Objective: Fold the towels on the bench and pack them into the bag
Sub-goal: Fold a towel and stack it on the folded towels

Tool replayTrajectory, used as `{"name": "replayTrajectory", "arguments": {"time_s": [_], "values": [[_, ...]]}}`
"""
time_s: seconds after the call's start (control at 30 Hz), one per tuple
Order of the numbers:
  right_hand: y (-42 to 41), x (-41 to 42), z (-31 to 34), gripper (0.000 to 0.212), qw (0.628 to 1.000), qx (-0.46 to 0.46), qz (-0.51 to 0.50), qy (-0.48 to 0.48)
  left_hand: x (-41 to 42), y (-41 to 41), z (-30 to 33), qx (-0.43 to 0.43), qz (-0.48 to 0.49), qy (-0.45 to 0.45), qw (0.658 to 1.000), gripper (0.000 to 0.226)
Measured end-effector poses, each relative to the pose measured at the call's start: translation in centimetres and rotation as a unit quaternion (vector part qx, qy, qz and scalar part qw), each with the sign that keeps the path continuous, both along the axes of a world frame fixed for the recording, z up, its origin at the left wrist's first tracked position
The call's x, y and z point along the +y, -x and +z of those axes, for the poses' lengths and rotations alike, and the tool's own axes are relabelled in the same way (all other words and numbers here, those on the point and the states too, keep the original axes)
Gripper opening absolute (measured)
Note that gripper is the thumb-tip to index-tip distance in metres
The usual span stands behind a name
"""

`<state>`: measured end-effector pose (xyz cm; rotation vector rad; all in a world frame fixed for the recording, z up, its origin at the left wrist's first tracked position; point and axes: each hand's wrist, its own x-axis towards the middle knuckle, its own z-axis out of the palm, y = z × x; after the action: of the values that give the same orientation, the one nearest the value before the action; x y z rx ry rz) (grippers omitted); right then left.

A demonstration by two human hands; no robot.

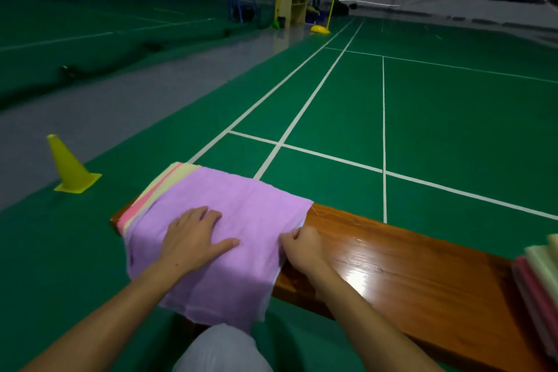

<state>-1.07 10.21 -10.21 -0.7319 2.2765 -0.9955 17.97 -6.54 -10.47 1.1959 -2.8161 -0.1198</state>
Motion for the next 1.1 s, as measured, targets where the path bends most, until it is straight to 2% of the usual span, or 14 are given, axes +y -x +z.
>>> {"name": "replayTrajectory", "arguments": {"time_s": [0.07,0.13,0.23,0.3,0.37,0.5,0.63,0.77,0.87,0.93,1.1], "values": [[0.0,0.4,0.1,0.036,0.997,-0.04,0.0,0.07,-0.4,-0.3,-0.3,0.023,0.008,0.013,1.0,0.099],[-0.3,0.8,0.2,0.029,0.979,-0.129,-0.028,0.152,-0.8,-0.6,-0.2,0.035,0.021,0.027,0.999,0.091],[-0.4,0.9,0.5,0.021,0.934,-0.211,-0.12,0.261,-1.1,-0.4,0.3,0.038,0.037,0.018,0.998,0.091],[0.1,1.1,1.5,0.017,0.887,-0.251,-0.205,0.33,-0.9,0.2,1.0,0.024,0.037,0.006,0.999,0.096],[1.0,1.6,2.1,0.016,0.85,-0.266,-0.259,0.374,-0.3,1.0,1.9,0.015,0.015,-0.018,1.0,0.102],[4.3,4.7,3.5,0.015,0.836,-0.208,-0.299,0.411,1.9,3.8,3.1,-0.004,-0.071,-0.047,0.996,0.117],[8.7,10.5,4.3,0.022,0.866,-0.104,-0.31,0.379,6.4,8.6,3.6,-0.098,-0.149,-0.088,0.98,0.085],[13.0,18.1,2.8,0.022,0.916,-0.003,-0.274,0.294,11.3,13.4,2.8,-0.169,-0.184,-0.095,0.964,0.081],[16.3,23.7,-0.4,0.023,0.934,0.066,-0.273,0.223,14.4,16.3,1.7,-0.166,-0.186,-0.068,0.966,0.097],[17.5,26.2,-1.5,0.023,0.933,0.08,-0.27,0.226,16.0,17.7,0.9,-0.141,-0.188,-0.062,0.97,0.113],[18.8,28.7,-2.9,0.017,0.942,0.066,-0.249,0.214,16.9,19.6,-0.5,-0.053,-0.136,-0.057,0.988,0.098]]}}
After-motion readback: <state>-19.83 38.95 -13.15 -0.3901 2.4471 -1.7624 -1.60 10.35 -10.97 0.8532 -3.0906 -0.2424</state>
